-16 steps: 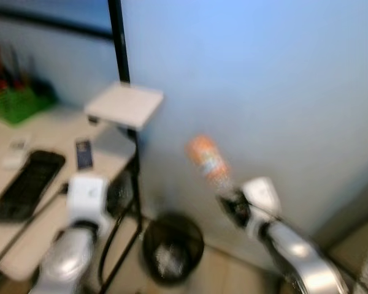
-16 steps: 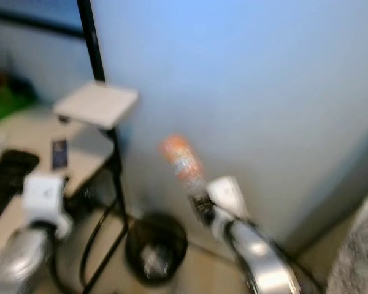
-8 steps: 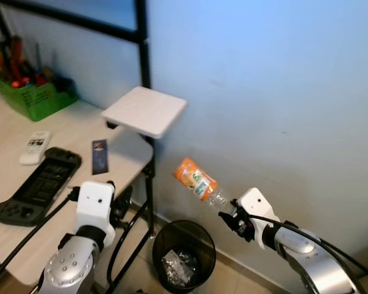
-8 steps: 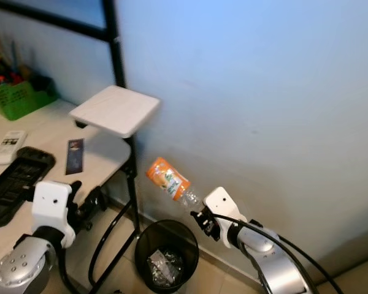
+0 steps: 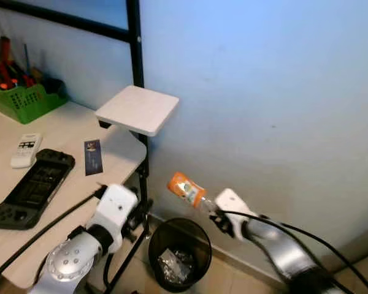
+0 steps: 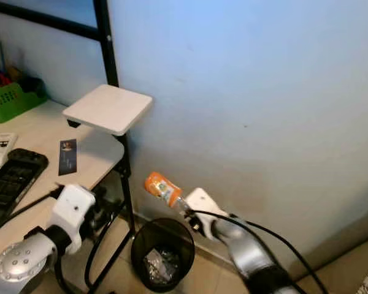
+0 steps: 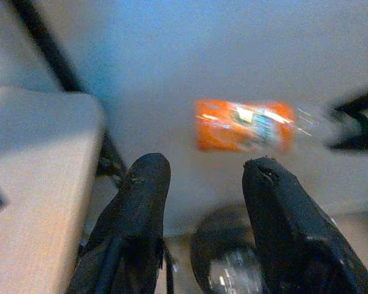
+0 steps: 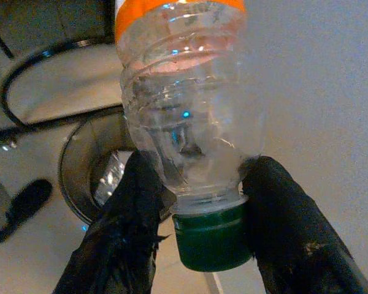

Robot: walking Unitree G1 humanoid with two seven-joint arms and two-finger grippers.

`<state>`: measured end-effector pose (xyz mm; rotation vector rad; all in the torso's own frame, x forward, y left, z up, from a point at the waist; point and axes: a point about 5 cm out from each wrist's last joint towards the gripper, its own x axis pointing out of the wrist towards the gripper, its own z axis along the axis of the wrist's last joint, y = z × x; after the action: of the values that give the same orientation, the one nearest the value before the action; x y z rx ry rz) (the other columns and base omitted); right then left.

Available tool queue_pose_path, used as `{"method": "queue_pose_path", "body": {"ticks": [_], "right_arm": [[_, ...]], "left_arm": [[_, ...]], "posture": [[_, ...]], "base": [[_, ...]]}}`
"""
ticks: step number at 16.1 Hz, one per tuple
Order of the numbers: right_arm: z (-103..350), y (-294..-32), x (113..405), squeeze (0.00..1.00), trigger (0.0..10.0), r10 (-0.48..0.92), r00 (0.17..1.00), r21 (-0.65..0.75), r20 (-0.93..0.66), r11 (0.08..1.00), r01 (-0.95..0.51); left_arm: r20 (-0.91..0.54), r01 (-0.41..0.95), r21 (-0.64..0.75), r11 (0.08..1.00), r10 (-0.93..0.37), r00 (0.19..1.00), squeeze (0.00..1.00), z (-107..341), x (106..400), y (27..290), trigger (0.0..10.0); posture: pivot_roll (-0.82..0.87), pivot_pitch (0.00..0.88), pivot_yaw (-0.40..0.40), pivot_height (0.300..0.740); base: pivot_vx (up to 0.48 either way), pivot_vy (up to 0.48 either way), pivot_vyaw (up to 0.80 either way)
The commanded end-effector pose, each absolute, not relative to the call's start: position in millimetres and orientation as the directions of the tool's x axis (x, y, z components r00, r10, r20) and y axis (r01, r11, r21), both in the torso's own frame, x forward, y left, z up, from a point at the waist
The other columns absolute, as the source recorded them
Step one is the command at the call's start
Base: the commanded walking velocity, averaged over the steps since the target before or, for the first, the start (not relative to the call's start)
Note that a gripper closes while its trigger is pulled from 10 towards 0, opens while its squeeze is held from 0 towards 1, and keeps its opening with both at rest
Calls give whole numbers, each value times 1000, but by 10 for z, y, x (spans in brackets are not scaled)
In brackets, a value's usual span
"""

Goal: Clean up the room

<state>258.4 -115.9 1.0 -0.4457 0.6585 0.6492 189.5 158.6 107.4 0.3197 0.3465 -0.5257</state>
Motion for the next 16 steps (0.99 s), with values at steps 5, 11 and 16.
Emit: {"method": "queue_pose_path", "body": {"ticks": [5, 11, 16], "right_arm": [[-167, -1110, 2786, 0, 10000, 273, 631, -210, -727, 786, -582], [-131, -1012, 2887, 0, 10000, 272, 644, -212, -715, 793, -571], [-145, -954, 2871, 0, 10000, 302, 627, -180, -718, 790, -586]], "left_arm": [[-463, 680, 195, 707, -545, 699, 0, 1086, 1792, 1549, 10000], [-510, 775, 69, 628, -646, 568, 0, 1045, 1732, 1478, 10000], [-577, 793, -2, 609, -648, 497, 0, 909, 1699, 1560, 10000]], "posture": [[73, 82, -43, 740], [60, 101, -37, 740], [58, 108, -35, 740]], "base": [[0, 0, 0], [0, 0, 0], [0, 0, 0]]}}
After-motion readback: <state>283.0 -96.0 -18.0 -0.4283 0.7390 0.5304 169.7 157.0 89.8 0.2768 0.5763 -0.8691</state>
